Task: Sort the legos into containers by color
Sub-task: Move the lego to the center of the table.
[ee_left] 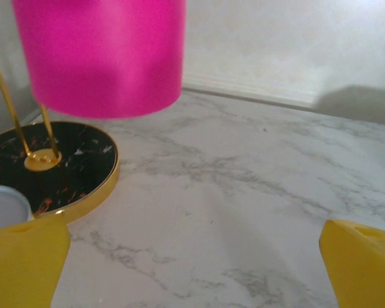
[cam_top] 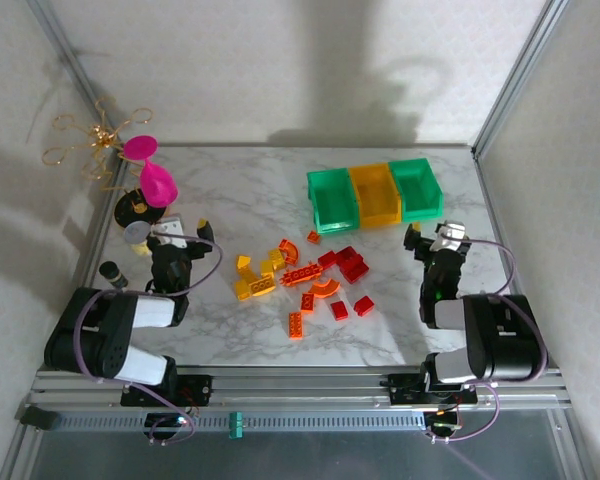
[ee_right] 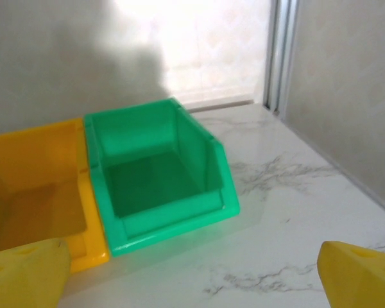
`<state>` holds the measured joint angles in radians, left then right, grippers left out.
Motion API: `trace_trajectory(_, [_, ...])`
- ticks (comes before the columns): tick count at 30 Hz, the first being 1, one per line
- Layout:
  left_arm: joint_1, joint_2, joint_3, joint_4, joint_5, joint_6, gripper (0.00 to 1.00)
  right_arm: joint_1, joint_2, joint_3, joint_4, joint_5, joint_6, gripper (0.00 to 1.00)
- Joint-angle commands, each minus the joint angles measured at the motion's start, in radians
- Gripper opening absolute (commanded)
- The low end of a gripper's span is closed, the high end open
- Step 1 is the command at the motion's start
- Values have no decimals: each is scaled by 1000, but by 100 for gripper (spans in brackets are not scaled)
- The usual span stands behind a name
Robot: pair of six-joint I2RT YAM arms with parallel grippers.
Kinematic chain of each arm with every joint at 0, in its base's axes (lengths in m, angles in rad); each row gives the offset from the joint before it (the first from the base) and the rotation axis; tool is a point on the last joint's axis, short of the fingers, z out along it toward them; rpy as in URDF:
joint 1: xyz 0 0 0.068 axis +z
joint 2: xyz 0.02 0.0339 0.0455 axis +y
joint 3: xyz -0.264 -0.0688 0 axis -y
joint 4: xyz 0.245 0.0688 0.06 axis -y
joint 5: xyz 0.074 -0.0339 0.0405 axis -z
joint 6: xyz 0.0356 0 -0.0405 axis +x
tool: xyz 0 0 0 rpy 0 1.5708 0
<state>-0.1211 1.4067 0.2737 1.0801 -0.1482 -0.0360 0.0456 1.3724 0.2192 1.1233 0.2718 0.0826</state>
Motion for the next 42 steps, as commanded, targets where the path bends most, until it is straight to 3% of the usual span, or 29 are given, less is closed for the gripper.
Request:
trace_trajectory(1, [-20,-89,58,-169,-36,-3,99,-5,-93,79,-179,97,62,99])
trace_trajectory(7, [-22,-226,103,-375,-22,-97,99,-5,-212,167,-431,121,179,99])
trace_trajectory(12, [-20,-397,93,-472,16,-304,99,-4,-292,246,-677,72,362,99])
trace_trajectory(17, [-6,-510,123,-690,-161,-632,100,-4,-335,290,-843,-23,440,99])
trace_trajectory(20, [9,-531,138,-722,3,-591,99,-4,-342,319,-925,-119,446,99])
trace_trajectory(24, [-17,-529,166,-816,101,-616,99,10,-341,371,-1050,-167,445,99])
trace_trajectory(34, [-346,-459,267,-1064,-29,-629,99,189,-243,514,-1354,-194,370,99])
trace_trajectory(42, [-562,-361,303,-1003,34,-657,99,367,-131,569,-1513,-137,368,99])
